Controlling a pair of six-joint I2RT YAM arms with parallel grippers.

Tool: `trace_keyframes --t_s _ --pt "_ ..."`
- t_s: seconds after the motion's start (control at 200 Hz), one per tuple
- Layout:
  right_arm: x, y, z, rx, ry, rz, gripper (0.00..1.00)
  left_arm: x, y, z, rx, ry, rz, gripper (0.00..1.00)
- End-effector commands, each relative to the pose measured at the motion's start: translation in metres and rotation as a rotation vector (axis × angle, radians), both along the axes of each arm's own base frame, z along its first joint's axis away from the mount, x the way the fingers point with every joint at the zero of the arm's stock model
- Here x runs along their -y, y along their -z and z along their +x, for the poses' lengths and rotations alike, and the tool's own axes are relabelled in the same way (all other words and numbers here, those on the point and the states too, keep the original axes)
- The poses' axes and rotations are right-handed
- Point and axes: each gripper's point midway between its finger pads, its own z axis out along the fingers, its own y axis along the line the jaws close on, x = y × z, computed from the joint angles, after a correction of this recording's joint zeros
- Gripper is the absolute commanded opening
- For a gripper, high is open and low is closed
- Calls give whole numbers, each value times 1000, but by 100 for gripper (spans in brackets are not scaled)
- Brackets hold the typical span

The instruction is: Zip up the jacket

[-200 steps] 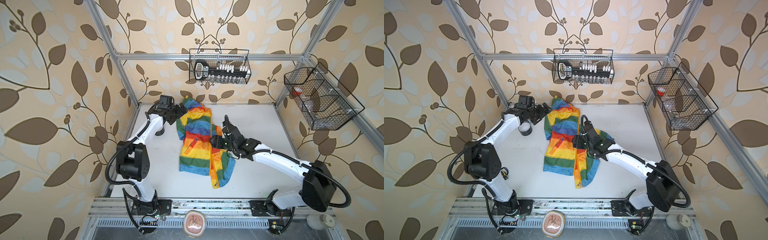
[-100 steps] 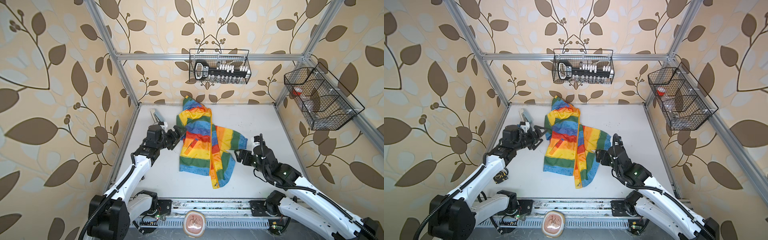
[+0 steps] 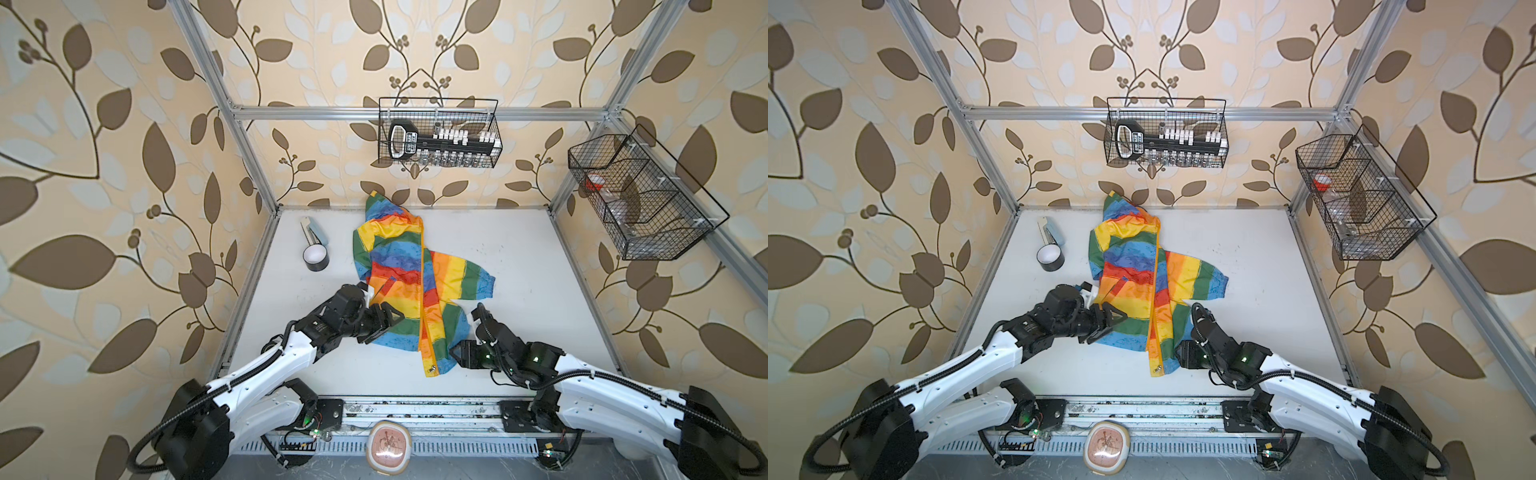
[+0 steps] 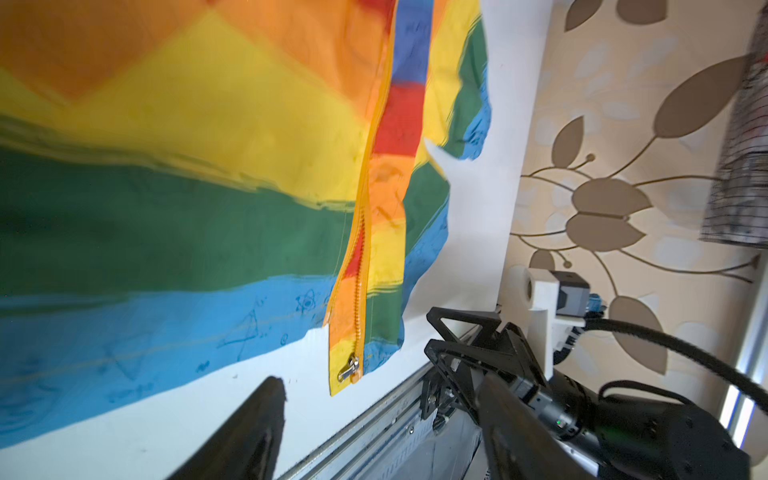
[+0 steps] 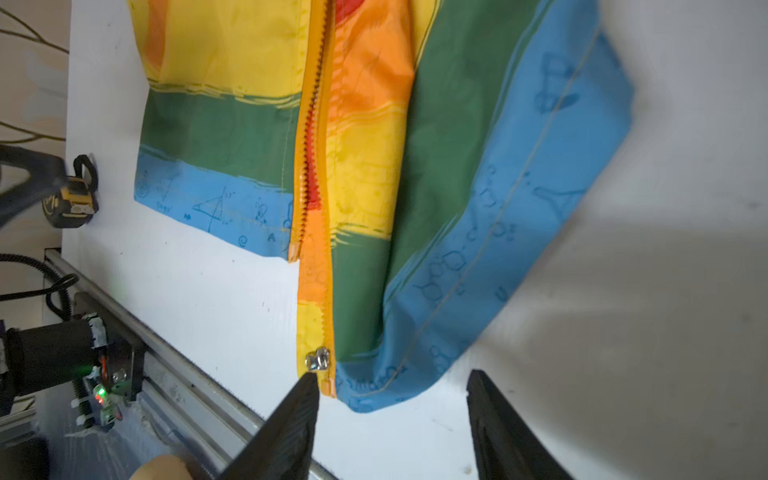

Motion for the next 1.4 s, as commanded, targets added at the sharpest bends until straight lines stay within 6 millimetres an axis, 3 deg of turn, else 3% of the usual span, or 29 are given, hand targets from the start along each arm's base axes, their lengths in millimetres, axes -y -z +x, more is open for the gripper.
trace_keyframes --t_s 0.0,0.19,0.33,0.445,0.565,0.67,0.875,1.045,1.11,1.13,1.225,1.4 --pt "-22 -1 -3 -17 9 85 59 22 8 5 31 -4 -2 69" --pt "-34 14 -12 -67 0 82 65 49 20 8 9 36 -11 64" --pt "-23 19 -16 -81 28 45 74 58 28 7 -11 50 -1 60" --pt "-12 19 -21 -86 50 34 73 58 41 4 -46 45 11 58" --pt "-5 23 -29 -112 60 44 62 59 52 0 -82 44 12 56" --pt "-5 31 -35 -141 63 65 61 60 58 -2 -97 44 14 56" --pt "-15 38 -42 -174 52 104 74 55 68 -1 -106 19 41 55" --pt "-28 39 -37 -172 32 120 76 45 75 -3 -115 -13 71 55" --pt "-31 40 -33 -167 35 115 75 40 80 -3 -124 -25 96 55" --pt "-32 40 -32 -165 36 118 75 40 71 -2 -104 -27 79 55" --pt "-33 44 -25 -163 50 129 68 35 67 0 -94 -40 88 56" --pt "-40 44 -7 -146 79 220 45 26 51 7 -63 -56 85 57"
